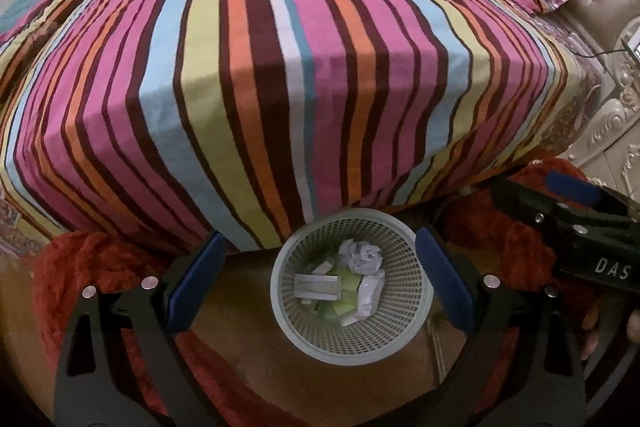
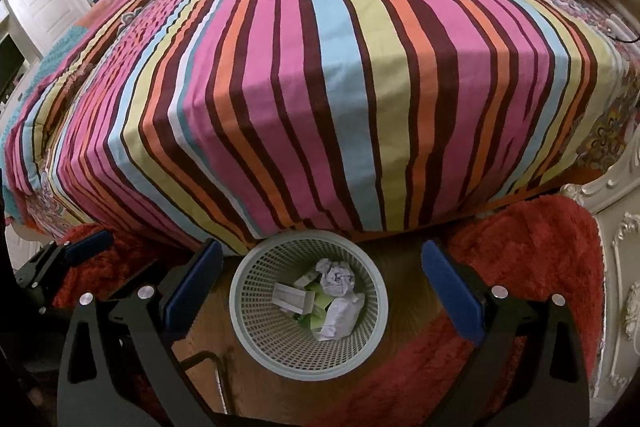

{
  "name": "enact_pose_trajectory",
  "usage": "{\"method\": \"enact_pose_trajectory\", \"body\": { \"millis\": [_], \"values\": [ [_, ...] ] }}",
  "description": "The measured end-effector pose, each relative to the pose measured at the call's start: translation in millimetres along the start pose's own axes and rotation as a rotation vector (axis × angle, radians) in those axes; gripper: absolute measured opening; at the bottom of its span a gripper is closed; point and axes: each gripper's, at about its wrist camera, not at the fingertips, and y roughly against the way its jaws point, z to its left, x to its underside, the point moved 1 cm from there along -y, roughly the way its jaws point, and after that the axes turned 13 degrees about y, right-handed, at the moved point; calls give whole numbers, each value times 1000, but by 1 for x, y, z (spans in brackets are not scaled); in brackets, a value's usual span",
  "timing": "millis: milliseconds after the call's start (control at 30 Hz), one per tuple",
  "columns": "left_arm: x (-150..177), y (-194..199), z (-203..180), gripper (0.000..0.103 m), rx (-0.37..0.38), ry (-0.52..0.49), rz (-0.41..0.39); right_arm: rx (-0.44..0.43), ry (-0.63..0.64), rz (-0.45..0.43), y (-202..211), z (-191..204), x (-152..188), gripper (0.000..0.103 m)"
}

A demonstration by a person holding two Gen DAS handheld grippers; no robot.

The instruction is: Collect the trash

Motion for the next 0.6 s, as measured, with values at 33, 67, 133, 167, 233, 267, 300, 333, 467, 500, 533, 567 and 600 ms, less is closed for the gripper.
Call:
{"method": "enact_pose_trajectory", "body": {
  "millis": [33,67,133,167,233,267,300,333,467,500,533,567,600],
  "values": [
    [0,0,1,93,-3,4,-1,1,-3,2,0,-1,0,95],
    [-1,0,2,93,-3,11,-2,6,-13,9,-1,-3,1,95],
    [-1,0,3,93,-6,20,-1,6,-18,11,-2,-3,1,95],
    [-1,-1,3,93,-9,21,-1,4,-24,13,-3,-4,1,95],
    [-1,-1,3,93,-18,20,-1,1,-27,20,-4,-5,2,95],
    [-1,-1,2,93,-24,17,-3,0,-23,26,-5,-4,3,95],
    [-1,-1,1,93,-29,12,-5,-1,-22,27,-6,-5,3,95],
    [-1,-1,-1,93,-34,6,-6,-2,-21,29,-6,-6,3,95],
    [0,-2,-3,93,-42,-7,-1,-2,-19,33,-8,-7,4,95],
    [1,-2,-3,93,-43,-8,-2,-2,-20,35,-8,-6,4,95],
    [1,-3,-3,93,-44,-7,-1,-3,-20,35,-8,-6,4,95],
    [1,-3,-3,93,-43,-7,-1,-3,-20,37,-8,-6,4,95],
    [1,-2,-4,93,-41,-6,-1,-3,-19,39,-9,-5,4,95]
  ]
}}
